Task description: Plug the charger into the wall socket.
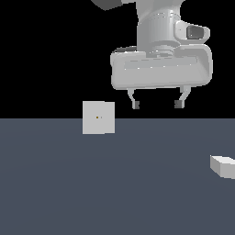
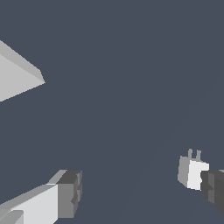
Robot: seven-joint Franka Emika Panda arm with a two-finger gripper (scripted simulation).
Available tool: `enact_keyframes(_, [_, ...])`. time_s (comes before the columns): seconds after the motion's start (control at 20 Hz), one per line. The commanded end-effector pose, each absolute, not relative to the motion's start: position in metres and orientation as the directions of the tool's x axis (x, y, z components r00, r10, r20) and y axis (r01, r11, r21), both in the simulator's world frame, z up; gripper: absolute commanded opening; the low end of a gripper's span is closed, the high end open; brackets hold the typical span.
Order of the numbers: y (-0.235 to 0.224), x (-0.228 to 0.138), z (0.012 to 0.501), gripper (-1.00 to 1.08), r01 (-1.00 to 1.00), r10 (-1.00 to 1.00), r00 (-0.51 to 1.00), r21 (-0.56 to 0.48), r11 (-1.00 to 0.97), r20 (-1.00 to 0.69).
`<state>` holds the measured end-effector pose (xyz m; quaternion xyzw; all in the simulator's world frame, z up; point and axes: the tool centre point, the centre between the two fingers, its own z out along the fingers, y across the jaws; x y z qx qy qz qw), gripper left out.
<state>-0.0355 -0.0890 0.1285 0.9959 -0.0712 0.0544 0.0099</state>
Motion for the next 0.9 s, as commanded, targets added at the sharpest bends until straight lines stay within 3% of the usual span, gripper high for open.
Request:
enact_keyframes(0.0, [-0.11,-0.046,0.117,1.0,-0.178,-0.175,0.976,0.013,-0.984,0.13])
enact_keyframes(0.4, [-0.163,-0.073,0.084,1.0,-0.269,-0.263,0.948,0.01,-0.963,0.182])
enact_keyframes(0.85, [-0.191,-0.088,0.064,1.0,-0.316,-0.309,0.928,0.002,-0.949,0.209])
